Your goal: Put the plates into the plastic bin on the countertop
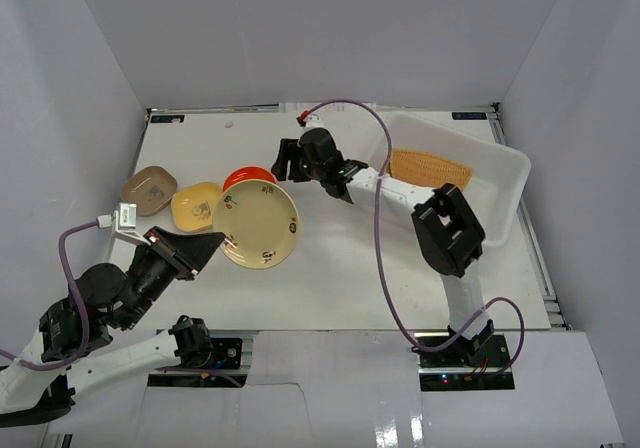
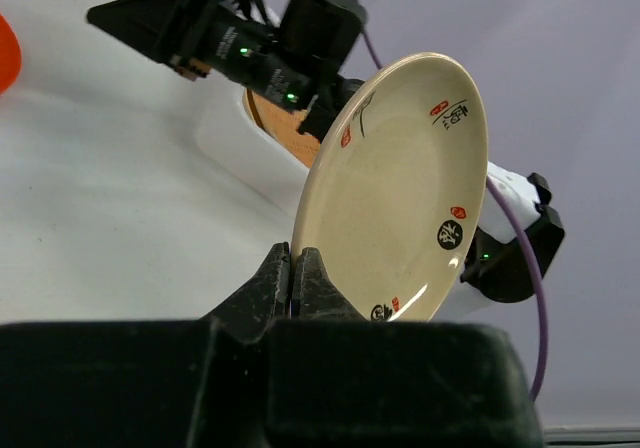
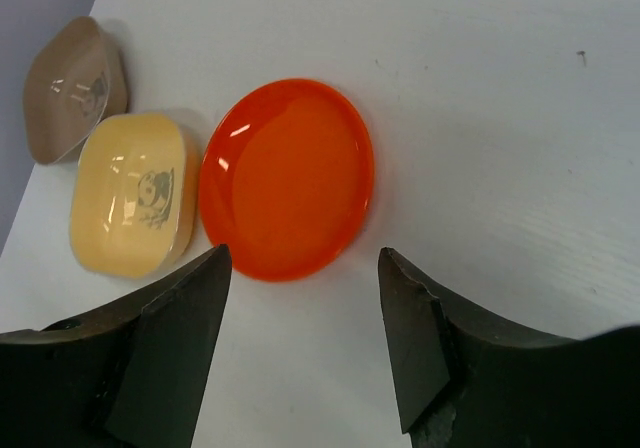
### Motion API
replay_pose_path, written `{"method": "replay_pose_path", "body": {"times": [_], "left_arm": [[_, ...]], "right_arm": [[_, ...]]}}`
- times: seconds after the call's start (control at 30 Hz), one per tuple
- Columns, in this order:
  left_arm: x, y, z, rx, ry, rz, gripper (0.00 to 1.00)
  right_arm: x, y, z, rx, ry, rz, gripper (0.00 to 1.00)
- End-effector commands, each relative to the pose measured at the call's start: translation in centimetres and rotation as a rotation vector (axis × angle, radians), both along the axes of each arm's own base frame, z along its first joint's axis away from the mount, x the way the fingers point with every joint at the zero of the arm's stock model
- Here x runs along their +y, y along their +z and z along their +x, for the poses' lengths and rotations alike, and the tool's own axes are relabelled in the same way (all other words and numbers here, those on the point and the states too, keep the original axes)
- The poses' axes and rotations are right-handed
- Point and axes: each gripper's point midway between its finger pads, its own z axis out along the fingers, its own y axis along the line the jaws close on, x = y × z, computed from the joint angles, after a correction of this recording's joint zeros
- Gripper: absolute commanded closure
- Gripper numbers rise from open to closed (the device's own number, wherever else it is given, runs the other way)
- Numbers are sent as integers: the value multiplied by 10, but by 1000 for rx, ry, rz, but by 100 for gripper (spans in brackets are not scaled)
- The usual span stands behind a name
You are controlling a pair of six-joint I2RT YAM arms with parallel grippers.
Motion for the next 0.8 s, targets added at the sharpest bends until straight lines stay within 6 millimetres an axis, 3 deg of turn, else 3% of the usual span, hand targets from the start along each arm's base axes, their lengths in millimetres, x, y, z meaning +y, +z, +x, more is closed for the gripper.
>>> {"method": "replay_pose_path", "body": {"times": [0.0,0.07,0.1,0.17,0.27,0.4,0.5,0.57,0.6,0.67,0.73,0.77], "left_arm": [[4,16,7,-67,35,42,100],[4,19,7,-80,29,48,100],[5,20,6,-85,29,46,100],[8,21,6,-98,35,56,100],[14,23,6,-106,48,68,100],[14,23,8,-112,57,84,100],[11,20,11,-111,59,103,100],[7,17,12,-107,56,118,100],[6,16,13,-105,56,119,100],[4,17,12,-103,52,118,100],[4,16,13,-100,53,115,100],[3,16,13,-100,53,114,100]], "right_arm": [[35,-14,20,47,-13,18,33],[43,-27,28,67,-37,10,36],[45,-47,30,91,-55,-8,37],[44,-55,40,76,-107,-27,40],[49,-89,41,105,-109,-67,42],[57,-111,36,149,-91,-59,49],[71,-108,31,163,-44,24,63],[78,-101,30,161,-29,66,78],[78,-95,32,151,-35,73,92],[72,-84,38,113,-70,70,92],[63,-49,49,35,-112,78,92],[58,-18,50,-31,-109,82,92]]}}
